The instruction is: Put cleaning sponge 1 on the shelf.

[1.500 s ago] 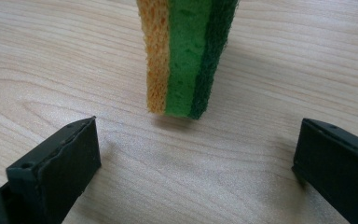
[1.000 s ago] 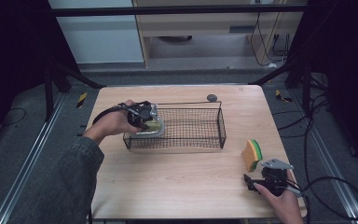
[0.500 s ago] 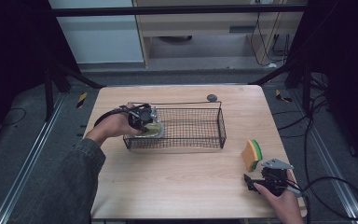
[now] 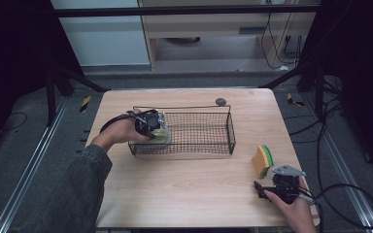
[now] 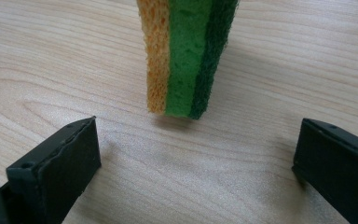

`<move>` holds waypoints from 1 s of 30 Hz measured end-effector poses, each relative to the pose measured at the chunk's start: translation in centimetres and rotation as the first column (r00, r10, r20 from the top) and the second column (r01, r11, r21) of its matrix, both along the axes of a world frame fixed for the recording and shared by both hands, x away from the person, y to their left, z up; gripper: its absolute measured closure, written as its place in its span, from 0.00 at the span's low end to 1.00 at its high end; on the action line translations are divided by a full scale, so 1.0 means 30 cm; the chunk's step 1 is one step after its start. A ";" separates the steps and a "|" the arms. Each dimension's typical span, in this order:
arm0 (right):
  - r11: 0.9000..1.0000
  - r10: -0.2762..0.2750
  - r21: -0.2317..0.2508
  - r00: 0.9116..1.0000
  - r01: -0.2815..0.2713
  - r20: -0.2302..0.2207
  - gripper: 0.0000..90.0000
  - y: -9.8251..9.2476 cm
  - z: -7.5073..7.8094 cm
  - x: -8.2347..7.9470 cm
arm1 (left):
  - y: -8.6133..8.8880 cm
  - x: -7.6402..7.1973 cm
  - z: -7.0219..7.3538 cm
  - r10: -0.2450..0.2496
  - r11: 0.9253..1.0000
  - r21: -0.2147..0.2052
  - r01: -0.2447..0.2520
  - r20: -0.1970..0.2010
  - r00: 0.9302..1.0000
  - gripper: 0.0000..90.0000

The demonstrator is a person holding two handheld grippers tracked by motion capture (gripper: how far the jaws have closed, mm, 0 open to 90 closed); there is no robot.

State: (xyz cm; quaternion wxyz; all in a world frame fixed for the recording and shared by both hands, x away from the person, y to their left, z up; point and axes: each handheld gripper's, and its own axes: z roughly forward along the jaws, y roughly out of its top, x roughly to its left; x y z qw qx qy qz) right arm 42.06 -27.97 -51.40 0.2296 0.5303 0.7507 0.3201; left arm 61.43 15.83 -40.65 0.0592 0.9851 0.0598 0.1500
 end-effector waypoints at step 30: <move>1.000 0.000 0.000 1.000 0.000 0.000 0.01 0.000 0.000 0.000 | 0.039 -0.029 0.107 0.078 0.988 -0.141 -0.061 0.119 0.990 0.44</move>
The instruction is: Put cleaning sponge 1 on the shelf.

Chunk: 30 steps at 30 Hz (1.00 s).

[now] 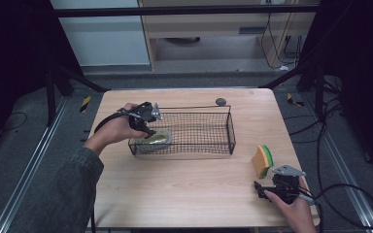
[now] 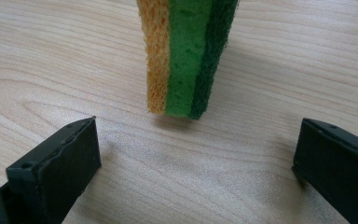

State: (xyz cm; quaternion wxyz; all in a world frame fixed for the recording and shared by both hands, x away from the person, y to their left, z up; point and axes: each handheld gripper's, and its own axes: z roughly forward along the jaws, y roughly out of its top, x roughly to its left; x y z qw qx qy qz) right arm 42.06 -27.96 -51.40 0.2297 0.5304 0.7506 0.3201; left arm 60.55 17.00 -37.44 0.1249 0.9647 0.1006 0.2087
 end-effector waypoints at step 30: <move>0.998 0.019 -0.065 0.998 -0.015 0.063 0.19 0.054 0.098 -0.074 | 0.137 -0.154 0.057 0.279 0.909 -0.324 -0.261 0.008 0.960 0.06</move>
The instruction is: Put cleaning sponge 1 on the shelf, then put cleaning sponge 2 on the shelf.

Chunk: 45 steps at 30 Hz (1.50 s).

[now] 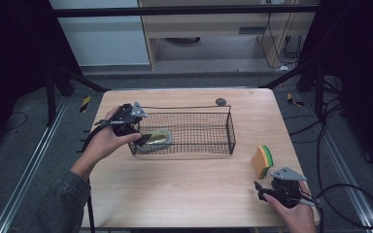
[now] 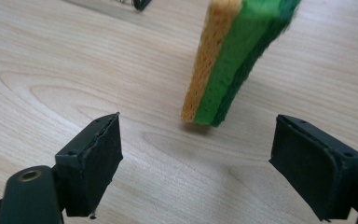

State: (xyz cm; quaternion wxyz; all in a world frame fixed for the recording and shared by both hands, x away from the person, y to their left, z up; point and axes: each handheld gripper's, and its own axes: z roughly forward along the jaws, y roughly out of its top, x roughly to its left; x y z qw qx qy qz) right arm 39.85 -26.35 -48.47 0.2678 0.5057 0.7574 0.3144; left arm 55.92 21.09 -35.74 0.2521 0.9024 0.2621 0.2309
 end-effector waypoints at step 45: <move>0.998 -0.029 0.058 0.999 0.032 -0.041 0.27 -0.025 0.256 0.058 | 0.302 -0.178 -0.430 0.284 0.933 -0.189 -0.306 -0.133 0.949 0.05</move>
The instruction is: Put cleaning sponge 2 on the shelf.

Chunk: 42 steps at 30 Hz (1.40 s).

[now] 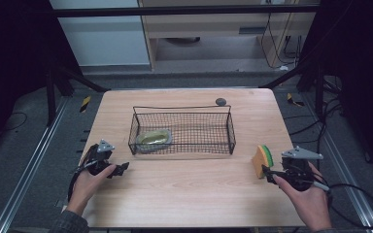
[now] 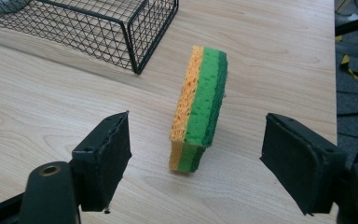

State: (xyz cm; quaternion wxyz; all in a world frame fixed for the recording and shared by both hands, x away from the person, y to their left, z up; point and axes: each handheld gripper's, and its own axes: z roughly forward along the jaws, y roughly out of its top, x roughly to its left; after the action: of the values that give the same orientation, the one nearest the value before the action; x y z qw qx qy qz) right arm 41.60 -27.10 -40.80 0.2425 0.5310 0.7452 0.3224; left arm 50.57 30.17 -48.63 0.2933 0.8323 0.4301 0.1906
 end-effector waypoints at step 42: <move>0.999 -0.036 -0.043 0.990 0.030 -0.135 0.39 0.018 -0.047 0.165 | 0.026 -0.005 -0.073 0.024 0.997 -0.080 -0.021 0.038 0.999 0.00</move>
State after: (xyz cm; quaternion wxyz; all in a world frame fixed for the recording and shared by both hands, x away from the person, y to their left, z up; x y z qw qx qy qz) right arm 46.55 -26.57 -42.21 0.2073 0.5589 0.7574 0.2663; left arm 50.42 30.95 -50.82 0.3324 0.8111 0.4409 0.1929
